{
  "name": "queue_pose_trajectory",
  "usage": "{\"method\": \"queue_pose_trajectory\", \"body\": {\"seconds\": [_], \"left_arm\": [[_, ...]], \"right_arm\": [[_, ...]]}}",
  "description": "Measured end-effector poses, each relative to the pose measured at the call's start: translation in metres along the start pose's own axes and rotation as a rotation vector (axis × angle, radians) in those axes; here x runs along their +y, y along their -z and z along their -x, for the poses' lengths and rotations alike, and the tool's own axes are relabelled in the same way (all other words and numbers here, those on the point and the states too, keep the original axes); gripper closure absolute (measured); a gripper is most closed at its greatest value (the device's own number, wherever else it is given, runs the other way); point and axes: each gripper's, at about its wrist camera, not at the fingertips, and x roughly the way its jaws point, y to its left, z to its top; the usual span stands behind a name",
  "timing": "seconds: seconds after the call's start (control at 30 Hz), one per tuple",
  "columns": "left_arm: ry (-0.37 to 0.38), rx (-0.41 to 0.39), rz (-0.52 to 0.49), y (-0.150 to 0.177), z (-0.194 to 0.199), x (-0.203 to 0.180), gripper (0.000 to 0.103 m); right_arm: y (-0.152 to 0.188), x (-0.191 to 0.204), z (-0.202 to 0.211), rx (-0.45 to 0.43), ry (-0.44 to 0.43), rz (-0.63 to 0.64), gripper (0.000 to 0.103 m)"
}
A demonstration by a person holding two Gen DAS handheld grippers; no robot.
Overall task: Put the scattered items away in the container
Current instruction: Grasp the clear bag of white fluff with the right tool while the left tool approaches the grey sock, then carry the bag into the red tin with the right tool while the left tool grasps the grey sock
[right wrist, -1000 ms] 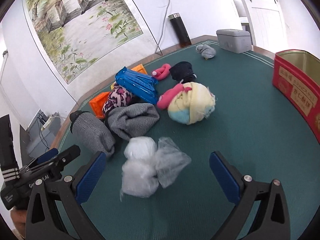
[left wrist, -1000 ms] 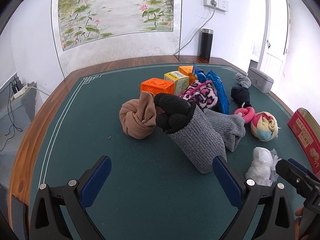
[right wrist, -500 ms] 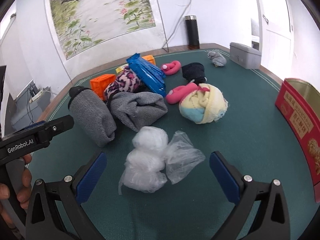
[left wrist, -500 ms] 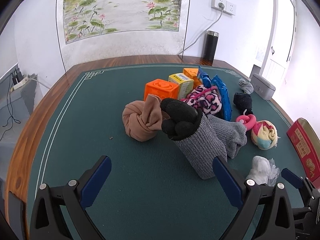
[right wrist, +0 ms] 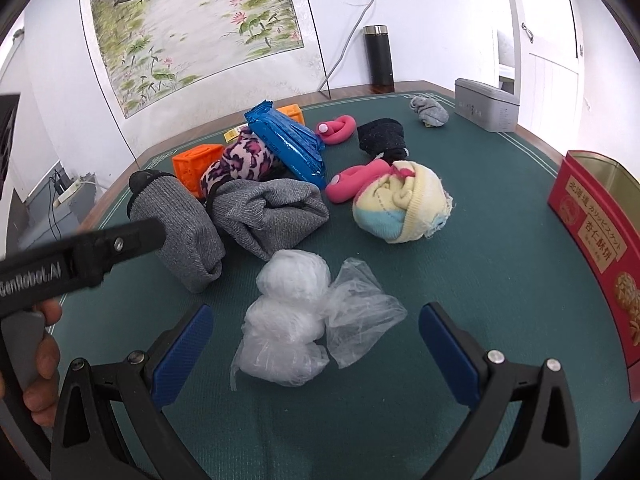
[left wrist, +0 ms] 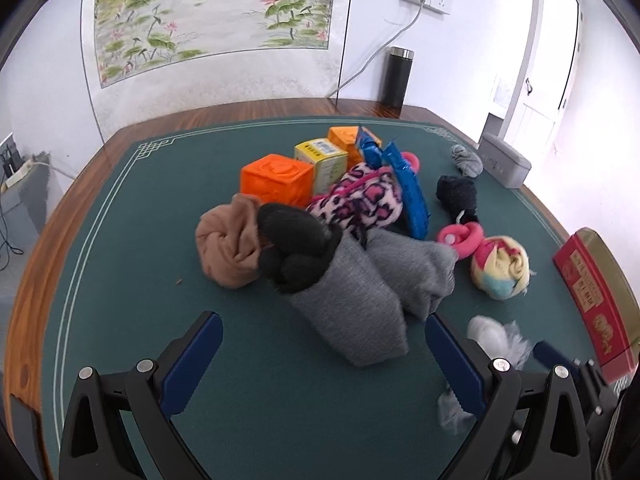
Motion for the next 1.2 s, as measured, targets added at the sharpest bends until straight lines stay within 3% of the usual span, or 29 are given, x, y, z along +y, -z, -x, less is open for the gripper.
{"method": "queue_pose_trajectory", "body": {"seconds": [0.13,0.23,0.3,0.33,0.4,0.43,0.53,0.6,0.67,0.77,1.03,1.2], "left_arm": [[0.018,0.01,0.016,-0.004,-0.009,-0.006,0.001],[0.009,0.025,0.015,-0.004,-0.018,-0.01,0.001],[0.002,0.033,0.017,-0.003,-0.024,-0.009,0.001],[0.001,0.039,0.023,-0.002,-0.028,-0.008,0.001],[0.005,0.046,0.036,-0.001,-0.034,-0.005,0.001],[0.009,0.046,0.042,-0.001,-0.035,-0.004,0.001],[0.031,0.041,0.053,0.001,-0.035,-0.001,0.001],[0.045,0.037,0.061,0.002,-0.035,0.002,0.013],[0.06,0.034,0.069,0.002,-0.036,0.004,0.035],[0.081,0.029,0.08,0.004,-0.036,0.007,0.047],[0.107,-0.001,0.091,0.005,-0.028,0.012,0.061],[0.127,-0.068,0.061,0.002,-0.006,0.004,0.063]], "right_arm": [[-0.002,0.003,-0.007,0.03,0.003,0.0,0.002],[-0.001,0.008,-0.014,0.065,0.006,0.015,0.011],[0.0,0.007,-0.019,0.089,0.004,0.012,0.03],[0.0,0.007,-0.02,0.092,0.004,0.009,0.032],[0.001,0.005,-0.018,0.088,0.004,-0.002,0.051],[0.001,0.003,-0.018,0.086,0.001,-0.01,0.055],[0.002,-0.002,-0.015,0.08,-0.016,-0.032,0.056],[0.002,-0.003,-0.013,0.076,-0.021,-0.038,0.056],[0.003,-0.003,-0.012,0.072,-0.021,-0.038,0.056],[0.003,-0.005,-0.012,0.069,-0.027,-0.042,0.056],[0.0,-0.01,-0.009,0.041,-0.038,-0.047,0.056],[-0.001,-0.017,0.003,-0.018,-0.019,-0.063,0.056]]}}
